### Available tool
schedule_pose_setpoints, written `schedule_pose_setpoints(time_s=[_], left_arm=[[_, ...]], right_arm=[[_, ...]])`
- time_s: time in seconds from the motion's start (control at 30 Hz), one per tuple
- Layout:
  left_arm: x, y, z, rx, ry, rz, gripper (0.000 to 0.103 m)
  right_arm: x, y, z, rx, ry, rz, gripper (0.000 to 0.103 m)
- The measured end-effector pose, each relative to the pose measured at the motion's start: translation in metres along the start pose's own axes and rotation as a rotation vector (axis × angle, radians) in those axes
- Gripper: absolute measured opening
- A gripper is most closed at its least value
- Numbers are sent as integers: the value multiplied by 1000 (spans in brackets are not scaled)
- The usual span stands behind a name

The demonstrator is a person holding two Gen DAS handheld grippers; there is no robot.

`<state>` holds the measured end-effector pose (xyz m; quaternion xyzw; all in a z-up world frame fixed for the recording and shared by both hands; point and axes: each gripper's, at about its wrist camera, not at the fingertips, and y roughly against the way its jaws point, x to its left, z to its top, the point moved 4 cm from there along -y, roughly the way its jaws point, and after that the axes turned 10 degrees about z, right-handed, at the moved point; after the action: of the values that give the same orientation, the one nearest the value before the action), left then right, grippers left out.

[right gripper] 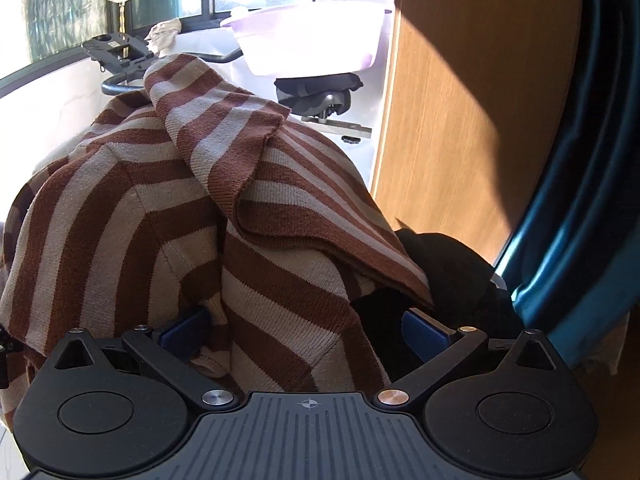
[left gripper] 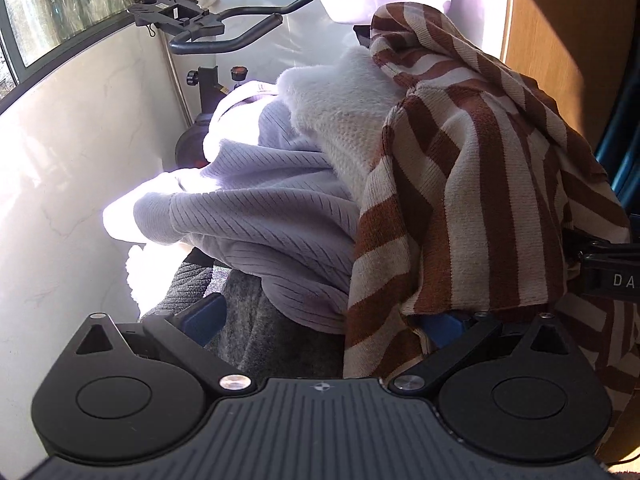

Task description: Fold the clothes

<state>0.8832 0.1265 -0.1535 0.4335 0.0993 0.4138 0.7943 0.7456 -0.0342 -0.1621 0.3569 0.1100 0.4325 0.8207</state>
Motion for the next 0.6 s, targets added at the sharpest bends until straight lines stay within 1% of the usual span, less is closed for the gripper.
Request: schedule_pose_setpoints(time_s=[0.13,0.2,0.27,0.4,0.6], left_arm=[[9,-11,0,30,17,-83,103],[11,-14,-1,35,20,-108,103],[10,-16,-2,30,7,-116,103],[8,-16,-2,14,-31,-111,103],[10,-19,0,16,-38,-123,103]], right_arm=[[-4,-3,-1,25,-49,9,102],[-6,-5,-3,33,-92,5,102],[-6,-7,-5,36,-110,-9,102],[1,-7,-8,34,-90,-54,102],[7,-7,-8,38,-69,-86,102]])
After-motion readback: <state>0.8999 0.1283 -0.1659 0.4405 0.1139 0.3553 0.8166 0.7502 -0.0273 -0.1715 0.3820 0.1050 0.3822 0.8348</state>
